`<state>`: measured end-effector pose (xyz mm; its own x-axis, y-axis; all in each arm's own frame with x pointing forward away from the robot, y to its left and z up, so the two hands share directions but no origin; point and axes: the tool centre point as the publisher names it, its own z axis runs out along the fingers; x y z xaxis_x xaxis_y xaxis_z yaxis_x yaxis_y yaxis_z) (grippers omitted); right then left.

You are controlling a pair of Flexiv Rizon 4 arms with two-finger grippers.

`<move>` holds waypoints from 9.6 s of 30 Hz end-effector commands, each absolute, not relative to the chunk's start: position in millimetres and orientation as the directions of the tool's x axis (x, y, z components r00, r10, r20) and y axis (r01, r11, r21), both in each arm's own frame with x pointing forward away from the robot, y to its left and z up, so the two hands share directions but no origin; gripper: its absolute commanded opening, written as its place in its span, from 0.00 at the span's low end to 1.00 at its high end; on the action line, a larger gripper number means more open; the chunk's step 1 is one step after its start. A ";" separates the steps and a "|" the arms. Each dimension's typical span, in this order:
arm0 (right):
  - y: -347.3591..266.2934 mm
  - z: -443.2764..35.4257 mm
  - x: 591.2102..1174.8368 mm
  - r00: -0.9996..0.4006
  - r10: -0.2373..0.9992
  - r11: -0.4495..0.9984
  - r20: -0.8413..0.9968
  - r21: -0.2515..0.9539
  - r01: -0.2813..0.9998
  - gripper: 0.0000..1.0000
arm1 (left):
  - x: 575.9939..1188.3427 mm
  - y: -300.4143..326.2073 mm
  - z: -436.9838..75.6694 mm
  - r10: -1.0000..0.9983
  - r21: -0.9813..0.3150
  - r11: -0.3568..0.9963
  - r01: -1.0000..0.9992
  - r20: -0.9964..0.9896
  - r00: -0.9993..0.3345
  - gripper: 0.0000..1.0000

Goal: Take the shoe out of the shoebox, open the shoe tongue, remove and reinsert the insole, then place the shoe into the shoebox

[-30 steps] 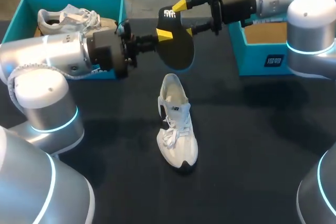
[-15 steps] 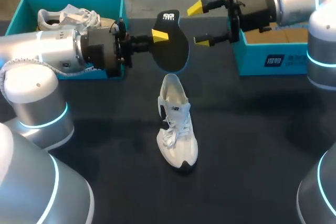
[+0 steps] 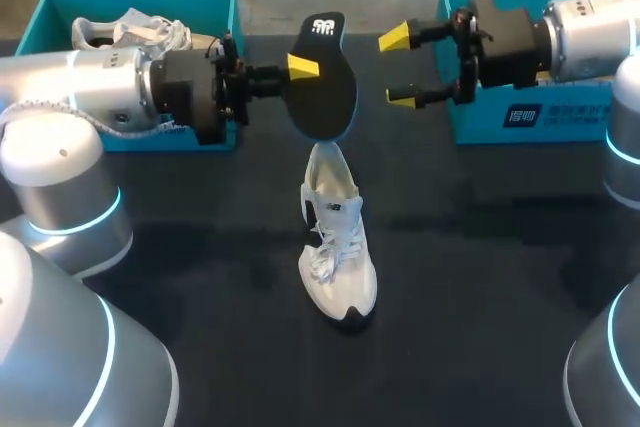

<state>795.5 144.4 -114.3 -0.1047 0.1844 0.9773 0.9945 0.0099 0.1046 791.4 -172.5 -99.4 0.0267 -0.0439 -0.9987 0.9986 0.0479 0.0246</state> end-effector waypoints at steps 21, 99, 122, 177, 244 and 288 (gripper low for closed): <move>143.3 -114.1 796.2 -0.109 0.195 0.011 0.975 0.109 0.994 1.00 | 791.5 -171.5 -90.9 -0.033 -0.101 0.025 0.995 -0.994 -0.100 0.00; 143.3 -114.1 796.2 -0.109 0.195 0.011 0.975 0.109 0.994 1.00 | 760.2 -157.6 -104.5 0.047 -0.392 0.057 -0.918 0.920 -0.390 0.00; 142.3 -109.6 794.4 -0.107 0.246 0.001 0.963 0.110 0.994 1.00 | 767.0 -159.8 -114.9 0.149 -0.124 0.046 -0.991 0.982 -0.116 0.00; 214.2 -27.4 773.3 -0.090 0.978 0.052 0.191 0.193 0.980 1.00 | 778.9 -162.0 -122.8 0.118 -0.071 0.027 -0.997 0.991 -0.067 0.00; 240.3 -37.2 754.0 -0.103 0.994 0.106 -0.023 0.210 0.972 1.00 | 777.2 -162.9 -122.4 0.093 -0.082 0.035 -0.996 0.993 -0.079 0.00; 168.7 -46.8 759.1 -0.214 0.618 -0.038 0.756 0.301 0.953 1.00 | 777.4 -155.3 -120.7 0.113 -0.094 0.065 -0.993 0.990 -0.086 0.00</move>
<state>759.3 174.8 -39.6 -0.1015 0.8986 0.4269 0.9523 -0.0364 0.3030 777.0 -155.8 -120.5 -0.0854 0.1130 0.9899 -0.9934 0.0662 -0.0933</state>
